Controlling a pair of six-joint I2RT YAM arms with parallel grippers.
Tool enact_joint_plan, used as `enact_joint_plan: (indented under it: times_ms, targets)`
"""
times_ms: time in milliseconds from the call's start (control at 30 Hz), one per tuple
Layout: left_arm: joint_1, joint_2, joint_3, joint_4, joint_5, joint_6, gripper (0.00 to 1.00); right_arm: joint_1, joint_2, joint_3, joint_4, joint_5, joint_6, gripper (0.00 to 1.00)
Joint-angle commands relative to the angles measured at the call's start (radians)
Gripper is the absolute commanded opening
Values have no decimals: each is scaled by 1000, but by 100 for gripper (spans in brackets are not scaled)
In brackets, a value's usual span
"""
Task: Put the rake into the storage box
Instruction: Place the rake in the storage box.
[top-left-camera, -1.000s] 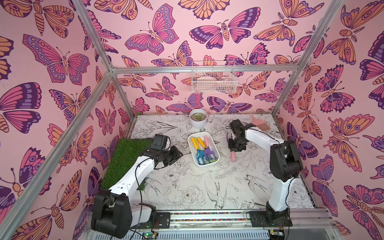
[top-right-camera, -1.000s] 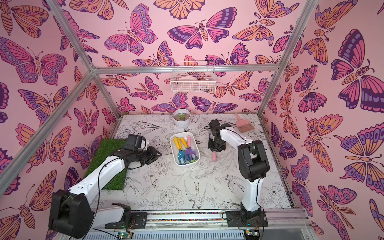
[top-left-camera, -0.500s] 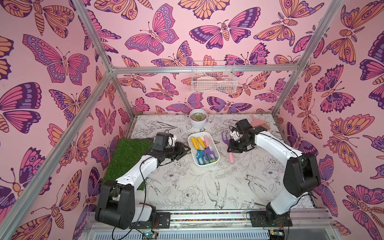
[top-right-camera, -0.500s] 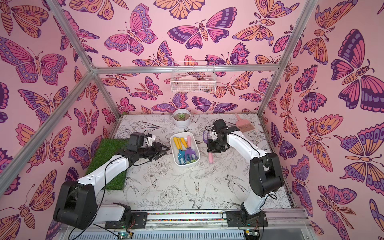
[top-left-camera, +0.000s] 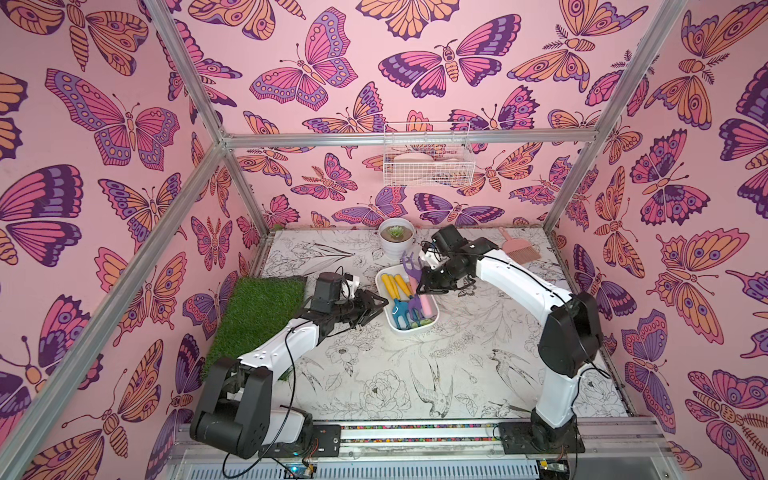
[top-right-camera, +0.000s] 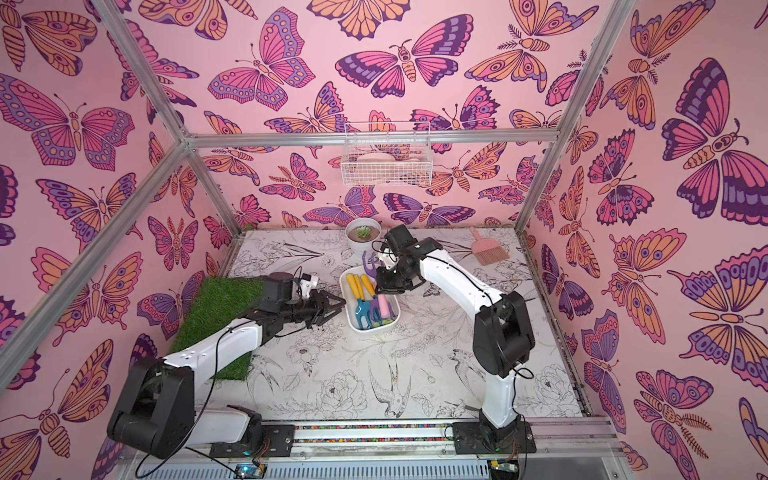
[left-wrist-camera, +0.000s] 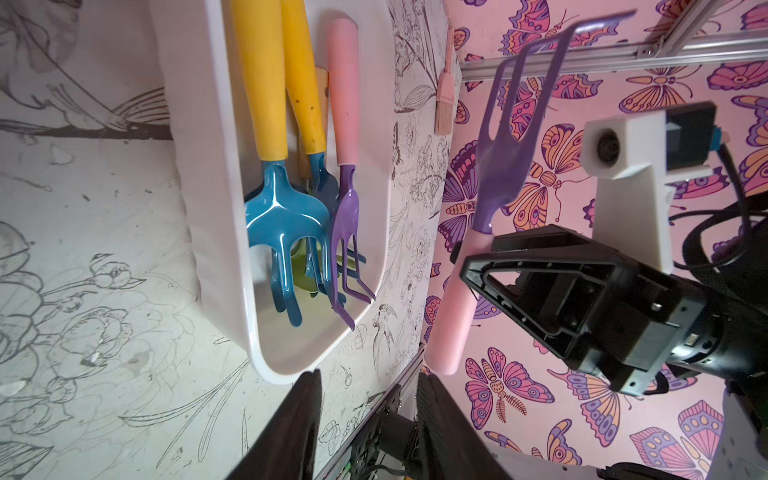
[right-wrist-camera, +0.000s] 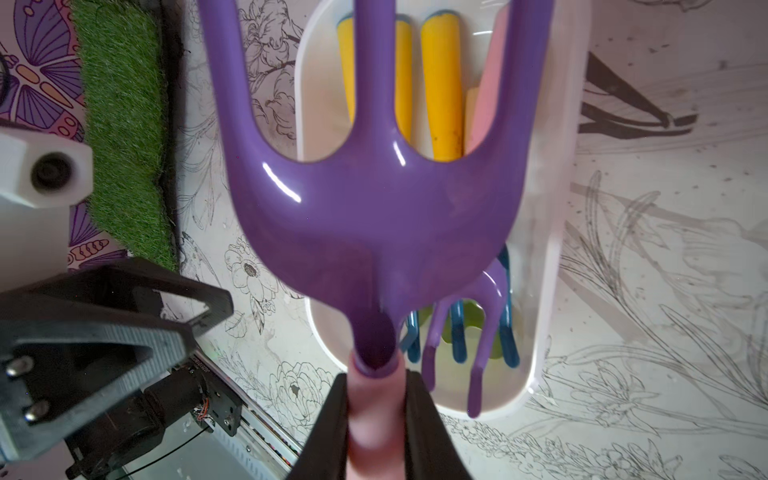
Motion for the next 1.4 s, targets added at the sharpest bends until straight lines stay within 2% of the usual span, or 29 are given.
enact_joint_plan:
  times_ms: [0, 333, 767, 967, 1167, 1267, 1367]
  targets:
    - [16, -58, -45, 17, -39, -29, 43, 28, 64, 90, -52, 34, 36, 0]
    - [62, -252, -69, -236, -139, 60, 43, 74, 201, 213, -66, 119, 124, 1]
    - [92, -289, -82, -272, -133, 75, 43, 102, 249, 232, -49, 147, 176, 8]
    - [97, -281, -76, -271, -126, 79, 43, 103, 236, 224, -40, 141, 185, 22]
    - [100, -281, -73, -273, -124, 80, 43, 103, 179, 170, -5, 156, 186, 55]
    - [100, -285, -70, -278, -126, 80, 43, 104, 136, 151, 13, 182, 174, 64]
    - [105, -288, -57, -288, -127, 92, 43, 103, 93, 149, 21, 217, 151, 67]
